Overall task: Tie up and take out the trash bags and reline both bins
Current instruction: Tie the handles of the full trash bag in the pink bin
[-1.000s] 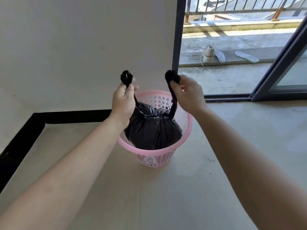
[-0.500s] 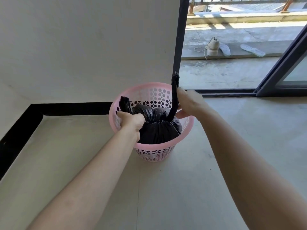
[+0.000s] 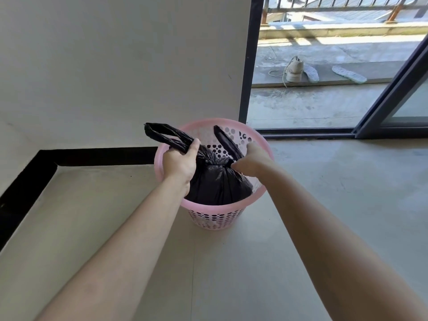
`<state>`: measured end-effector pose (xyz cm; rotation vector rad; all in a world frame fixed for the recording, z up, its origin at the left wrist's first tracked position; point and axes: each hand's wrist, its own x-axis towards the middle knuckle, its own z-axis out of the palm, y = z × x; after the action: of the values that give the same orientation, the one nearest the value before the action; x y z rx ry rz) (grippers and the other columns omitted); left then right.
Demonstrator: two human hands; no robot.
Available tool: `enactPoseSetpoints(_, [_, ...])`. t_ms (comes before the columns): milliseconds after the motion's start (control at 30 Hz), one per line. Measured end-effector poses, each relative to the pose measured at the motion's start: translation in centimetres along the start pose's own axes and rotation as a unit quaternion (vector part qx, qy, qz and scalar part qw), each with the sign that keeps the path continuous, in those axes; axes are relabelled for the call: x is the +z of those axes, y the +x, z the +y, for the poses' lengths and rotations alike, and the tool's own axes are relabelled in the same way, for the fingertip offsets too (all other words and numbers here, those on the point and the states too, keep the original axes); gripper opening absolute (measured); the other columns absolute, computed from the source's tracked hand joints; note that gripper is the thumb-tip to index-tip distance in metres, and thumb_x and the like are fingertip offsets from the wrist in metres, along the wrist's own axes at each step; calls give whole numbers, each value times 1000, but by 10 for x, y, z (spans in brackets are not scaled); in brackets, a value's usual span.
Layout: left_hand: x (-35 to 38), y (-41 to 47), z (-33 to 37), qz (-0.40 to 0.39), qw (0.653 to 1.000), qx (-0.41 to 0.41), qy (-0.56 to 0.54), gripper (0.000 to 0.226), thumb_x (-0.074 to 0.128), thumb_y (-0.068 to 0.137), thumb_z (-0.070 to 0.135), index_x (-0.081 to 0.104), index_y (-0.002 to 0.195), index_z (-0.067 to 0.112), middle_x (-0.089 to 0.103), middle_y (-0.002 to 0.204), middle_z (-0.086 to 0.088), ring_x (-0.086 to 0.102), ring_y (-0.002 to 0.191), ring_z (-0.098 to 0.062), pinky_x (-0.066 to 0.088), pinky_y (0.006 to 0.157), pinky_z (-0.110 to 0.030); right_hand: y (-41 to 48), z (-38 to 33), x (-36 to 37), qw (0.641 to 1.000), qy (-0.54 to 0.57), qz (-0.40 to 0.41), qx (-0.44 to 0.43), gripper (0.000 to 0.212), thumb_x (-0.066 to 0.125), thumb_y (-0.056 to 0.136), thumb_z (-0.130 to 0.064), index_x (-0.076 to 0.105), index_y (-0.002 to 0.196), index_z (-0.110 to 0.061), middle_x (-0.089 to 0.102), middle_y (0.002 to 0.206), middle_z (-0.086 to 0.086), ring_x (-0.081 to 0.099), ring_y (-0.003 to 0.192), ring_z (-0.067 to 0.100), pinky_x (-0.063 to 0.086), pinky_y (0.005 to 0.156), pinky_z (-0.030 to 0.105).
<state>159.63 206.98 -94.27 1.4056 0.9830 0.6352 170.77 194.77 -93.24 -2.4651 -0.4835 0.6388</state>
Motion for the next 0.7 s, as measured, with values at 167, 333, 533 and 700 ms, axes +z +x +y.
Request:
enactPoseSetpoints(167, [-1, -2, 6, -8, 998, 50, -36, 48, 39, 99, 53, 58, 81, 13, 75, 75, -4, 72, 80, -24, 55, 89, -45, 6, 3, 3, 999, 33, -26, 13, 24, 70, 86, -17, 49, 77, -10, 56, 75, 6, 63, 72, 21, 60, 70, 36])
enactPoseSetpoints(333, [-3, 1, 12, 14, 989, 143, 21, 19, 51, 96, 37, 47, 89, 20, 57, 66, 10, 63, 74, -14, 49, 81, -34, 2, 9, 9, 998, 6, -53, -20, 31, 56, 97, -38, 62, 84, -11, 56, 69, 2, 55, 68, 20, 43, 60, 28])
enactPoseSetpoints(533, [-3, -2, 15, -51, 976, 169, 125, 20, 42, 89, 0, 45, 106, 12, 57, 84, 12, 55, 78, -1, 40, 71, -14, 5, 4, 12, 977, 171, 77, -101, 24, 62, 95, -35, 75, 106, -18, 69, 87, -4, 58, 78, 10, 39, 66, 19])
enactPoseSetpoints(700, [-7, 10, 14, -28, 985, 148, 80, 22, 53, 94, 25, 62, 109, 11, 74, 94, 0, 69, 89, -10, 54, 83, -26, 4, 4, 17, 939, 284, 126, -145, 15, 66, 90, -40, 74, 85, -29, 73, 80, -14, 66, 80, 7, 53, 81, 34])
